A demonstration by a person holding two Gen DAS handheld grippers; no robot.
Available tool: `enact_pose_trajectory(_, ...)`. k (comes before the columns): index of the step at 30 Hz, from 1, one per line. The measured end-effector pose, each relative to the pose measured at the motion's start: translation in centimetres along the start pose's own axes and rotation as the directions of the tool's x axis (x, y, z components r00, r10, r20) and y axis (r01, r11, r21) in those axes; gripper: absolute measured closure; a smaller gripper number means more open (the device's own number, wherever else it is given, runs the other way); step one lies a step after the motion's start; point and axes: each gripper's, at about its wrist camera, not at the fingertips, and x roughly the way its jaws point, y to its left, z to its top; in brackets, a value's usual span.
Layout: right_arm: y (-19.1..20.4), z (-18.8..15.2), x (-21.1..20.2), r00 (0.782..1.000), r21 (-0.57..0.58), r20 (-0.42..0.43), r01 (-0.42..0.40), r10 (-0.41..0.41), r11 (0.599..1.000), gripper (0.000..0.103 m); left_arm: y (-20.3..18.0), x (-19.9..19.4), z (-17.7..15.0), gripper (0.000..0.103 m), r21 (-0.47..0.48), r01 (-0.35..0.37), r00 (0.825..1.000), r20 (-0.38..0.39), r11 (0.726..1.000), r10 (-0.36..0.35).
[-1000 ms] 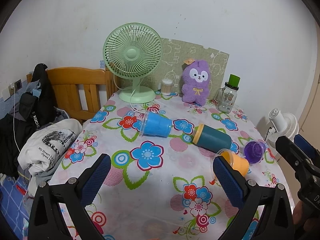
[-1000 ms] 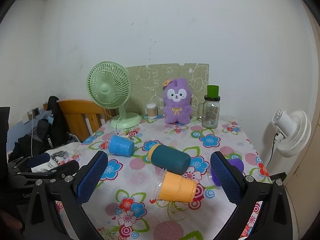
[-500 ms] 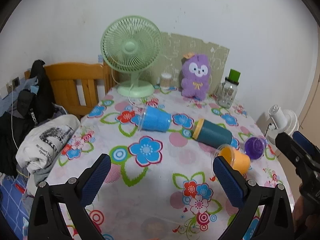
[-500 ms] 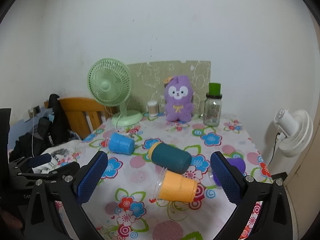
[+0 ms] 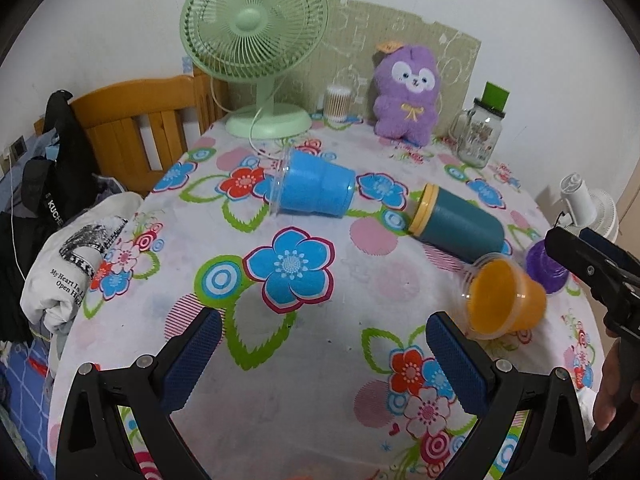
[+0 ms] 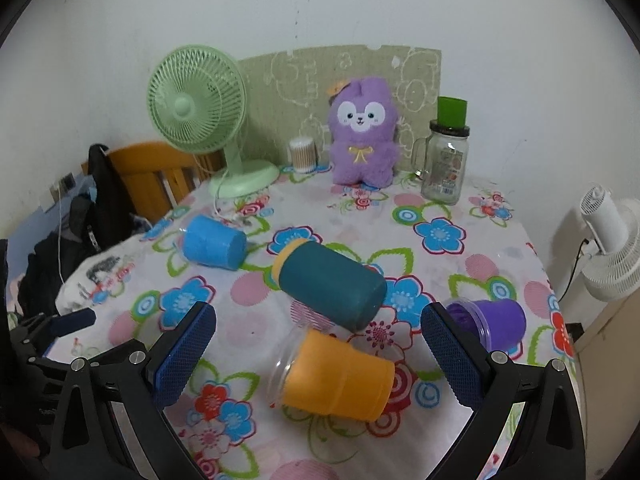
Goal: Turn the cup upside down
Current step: 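Close the right gripper around the teal cup's body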
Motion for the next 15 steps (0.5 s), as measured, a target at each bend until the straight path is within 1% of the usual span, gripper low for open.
enact_pose_trajectory(4, -0.4, 0.7, 2.7, 0.998, -0.051, -0.061, -0.011, 0.008, 0.999, 0.0, -0.1, 1.8, 0.4, 0.0, 0.013, -0.018, 0.999, -0.046, 1.0, 0.019)
enact_pose_trajectory(6, -0.8, 1.1, 4.4, 0.994, -0.085, -0.105, -0.023, 0.014, 0.996, 0.0, -0.2, 2.8, 0.6, 0.0, 0.027, -0.034, 0.997, -0.074, 0.999, 0.036)
enact_pose_trajectory(9, -1.4, 1.7, 6.9, 0.988, -0.165, -0.15, 0.008, -0.033, 0.986, 0.0, -0.4, 4.3, 0.7, 0.0, 0.043, -0.044, 0.993, -0.109, 0.998, 0.048)
enact_pose_trajectory(10, -1.6, 2.0, 7.8, 0.985, -0.191, -0.171, 0.005, -0.038, 0.982, 0.0, -0.5, 4.9, 0.7, 0.0, 0.047, -0.046, 0.991, -0.122, 0.998, 0.051)
enact_pose_trajectory(12, -1.9, 2.2, 9.2, 0.978, -0.215, -0.208, -0.041, -0.004, 0.976, 0.0, -0.7, 5.8, 0.8, 0.0, 0.064, -0.061, 0.987, -0.142, 0.996, 0.069)
enact_pose_trajectory(15, -2.2, 2.5, 11.4, 0.959, -0.241, -0.283, -0.092, 0.021, 0.966, 0.0, -1.2, 6.5, 0.9, 0.0, 0.089, -0.071, 0.986, -0.144, 0.994, 0.084)
